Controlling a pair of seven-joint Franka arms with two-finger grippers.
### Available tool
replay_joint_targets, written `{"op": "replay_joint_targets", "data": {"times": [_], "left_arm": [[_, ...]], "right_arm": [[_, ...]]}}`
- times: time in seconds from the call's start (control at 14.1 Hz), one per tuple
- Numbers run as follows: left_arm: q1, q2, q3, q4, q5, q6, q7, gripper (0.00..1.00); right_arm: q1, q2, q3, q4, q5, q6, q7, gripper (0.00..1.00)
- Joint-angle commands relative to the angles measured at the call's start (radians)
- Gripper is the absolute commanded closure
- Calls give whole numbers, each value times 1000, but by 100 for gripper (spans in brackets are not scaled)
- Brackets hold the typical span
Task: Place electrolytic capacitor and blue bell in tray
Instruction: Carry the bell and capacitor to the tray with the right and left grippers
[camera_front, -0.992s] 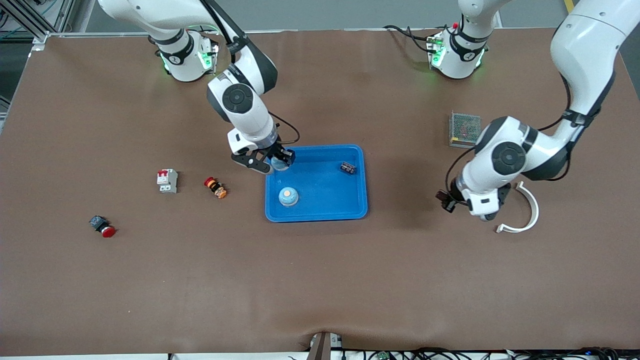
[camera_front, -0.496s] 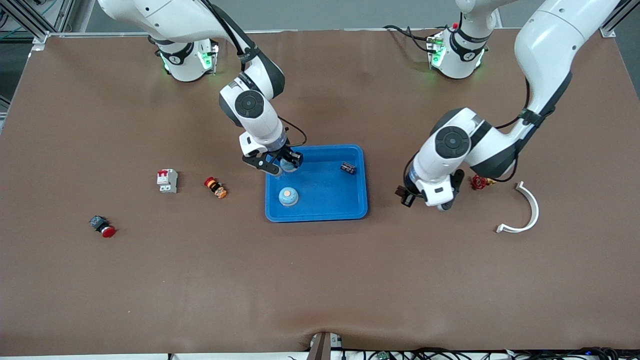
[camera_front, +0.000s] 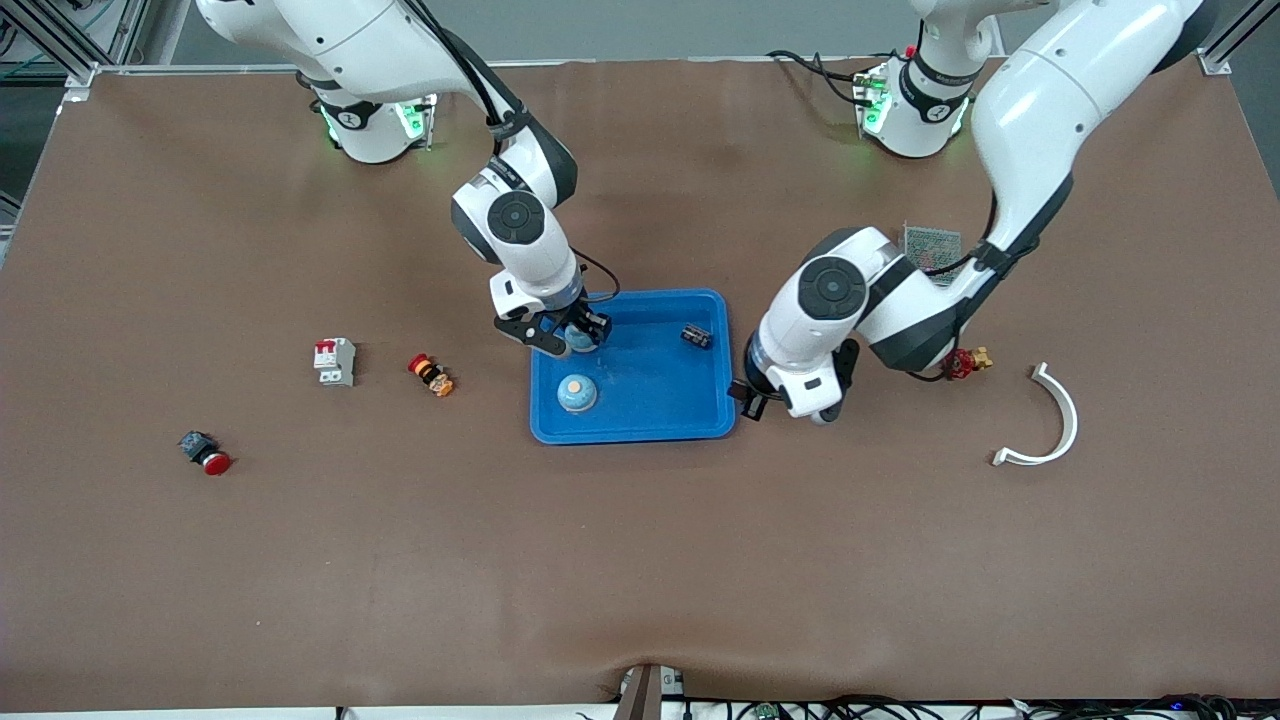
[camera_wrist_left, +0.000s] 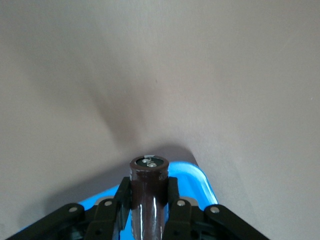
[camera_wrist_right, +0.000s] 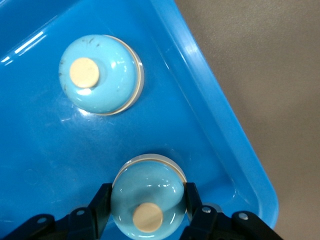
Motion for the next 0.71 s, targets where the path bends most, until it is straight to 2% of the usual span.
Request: {"op": "replay_joint_targets", "data": {"times": [0.0, 0.21, 0.42, 0.5, 0.57, 0.64], "left_arm": [[-118, 48, 70, 91, 4, -14, -73, 100], [-188, 72, 101, 102, 2, -14, -96, 100], [-199, 94, 103, 102, 2, -14, -98, 100], [-204, 104, 103, 102, 2, -13, -98, 100], [-207, 114, 103, 102, 4, -13, -104, 100], [-210, 117, 103, 102, 5, -13, -105, 100]], "right_arm": [[14, 17, -20, 20, -20, 14, 28, 100], [17, 28, -21, 25, -22, 21, 57, 100], [30, 42, -29, 34, -24, 35, 62, 100], [30, 42, -33, 34, -22, 47, 79, 80], [31, 43, -38, 34, -25, 50, 103, 3], [39, 43, -38, 34, -25, 54, 111, 0]]}}
